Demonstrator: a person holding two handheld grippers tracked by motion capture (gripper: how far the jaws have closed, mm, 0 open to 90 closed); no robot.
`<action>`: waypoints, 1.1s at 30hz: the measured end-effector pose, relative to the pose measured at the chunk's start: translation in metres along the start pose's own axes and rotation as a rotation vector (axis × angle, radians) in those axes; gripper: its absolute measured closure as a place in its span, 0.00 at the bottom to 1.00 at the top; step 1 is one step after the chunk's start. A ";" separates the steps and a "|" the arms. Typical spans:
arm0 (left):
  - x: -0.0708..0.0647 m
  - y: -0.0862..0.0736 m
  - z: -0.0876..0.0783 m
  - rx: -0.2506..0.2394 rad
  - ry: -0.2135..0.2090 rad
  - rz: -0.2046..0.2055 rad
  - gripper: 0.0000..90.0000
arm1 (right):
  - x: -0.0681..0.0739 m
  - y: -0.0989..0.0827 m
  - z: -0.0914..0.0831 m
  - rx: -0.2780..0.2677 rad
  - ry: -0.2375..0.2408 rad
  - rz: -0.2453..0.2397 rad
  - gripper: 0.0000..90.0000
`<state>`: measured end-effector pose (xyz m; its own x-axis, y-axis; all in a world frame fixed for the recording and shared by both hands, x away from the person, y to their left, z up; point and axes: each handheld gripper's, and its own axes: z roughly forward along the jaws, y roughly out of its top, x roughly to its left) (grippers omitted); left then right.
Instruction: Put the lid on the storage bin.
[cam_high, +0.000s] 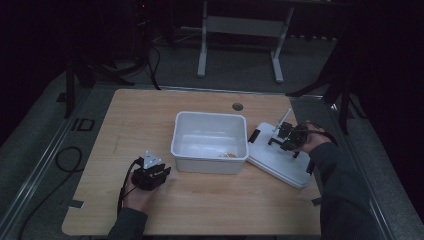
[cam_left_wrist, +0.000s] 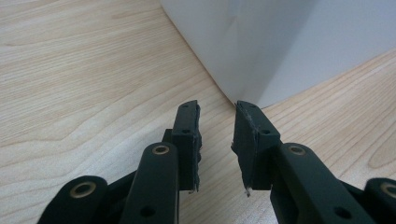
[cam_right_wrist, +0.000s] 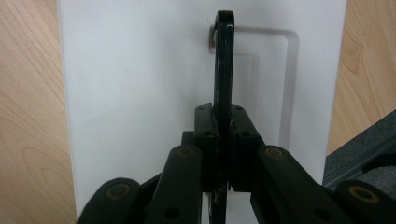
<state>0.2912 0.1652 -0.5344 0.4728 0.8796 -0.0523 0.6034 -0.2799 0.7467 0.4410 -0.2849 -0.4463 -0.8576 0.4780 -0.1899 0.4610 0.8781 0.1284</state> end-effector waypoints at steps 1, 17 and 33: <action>0.000 0.000 0.000 0.000 0.000 0.000 0.79 | 0.000 0.000 -0.001 -0.002 -0.001 -0.001 0.94; 0.000 0.000 0.000 0.000 0.001 0.000 0.79 | 0.003 0.000 -0.013 -0.011 -0.036 -0.029 0.94; 0.000 0.000 0.000 0.000 0.001 0.000 0.79 | 0.004 -0.002 -0.027 -0.016 -0.073 -0.066 0.94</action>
<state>0.2912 0.1650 -0.5344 0.4720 0.8800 -0.0521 0.6035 -0.2795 0.7468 0.4306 -0.2854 -0.4206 -0.8669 0.4198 -0.2687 0.3998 0.9076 0.1283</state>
